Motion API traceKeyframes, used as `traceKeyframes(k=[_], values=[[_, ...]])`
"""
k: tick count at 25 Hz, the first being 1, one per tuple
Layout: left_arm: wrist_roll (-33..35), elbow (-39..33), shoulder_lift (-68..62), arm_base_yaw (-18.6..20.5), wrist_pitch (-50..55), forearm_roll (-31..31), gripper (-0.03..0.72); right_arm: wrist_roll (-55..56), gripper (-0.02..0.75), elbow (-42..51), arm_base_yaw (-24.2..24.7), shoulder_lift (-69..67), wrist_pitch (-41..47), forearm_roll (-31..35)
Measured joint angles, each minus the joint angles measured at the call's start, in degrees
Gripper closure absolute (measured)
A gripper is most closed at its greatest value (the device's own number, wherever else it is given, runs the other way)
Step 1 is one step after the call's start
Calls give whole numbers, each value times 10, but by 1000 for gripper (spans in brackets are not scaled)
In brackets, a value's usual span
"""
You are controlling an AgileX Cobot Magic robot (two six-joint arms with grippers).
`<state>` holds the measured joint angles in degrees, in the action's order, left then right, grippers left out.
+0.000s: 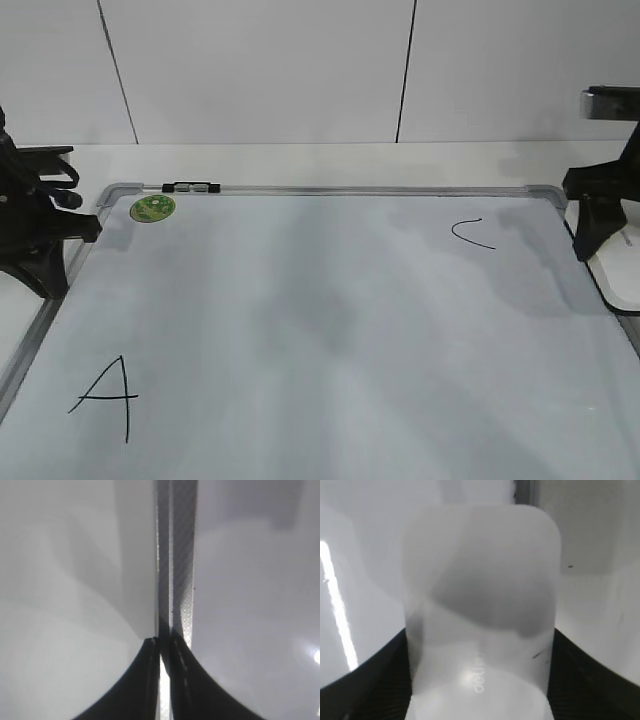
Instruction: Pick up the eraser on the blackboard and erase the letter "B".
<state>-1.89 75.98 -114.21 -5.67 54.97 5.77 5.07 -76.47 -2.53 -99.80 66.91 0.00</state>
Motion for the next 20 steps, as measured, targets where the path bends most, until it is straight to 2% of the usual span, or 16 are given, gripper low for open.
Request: traceKeyframes(k=[8,20], values=[[0,0,0,0,0,0,657,-83,193,0,0,-20,-22,67],[0,0,0,0,0,0,657,-61,193,0,0,-49,-15,30]])
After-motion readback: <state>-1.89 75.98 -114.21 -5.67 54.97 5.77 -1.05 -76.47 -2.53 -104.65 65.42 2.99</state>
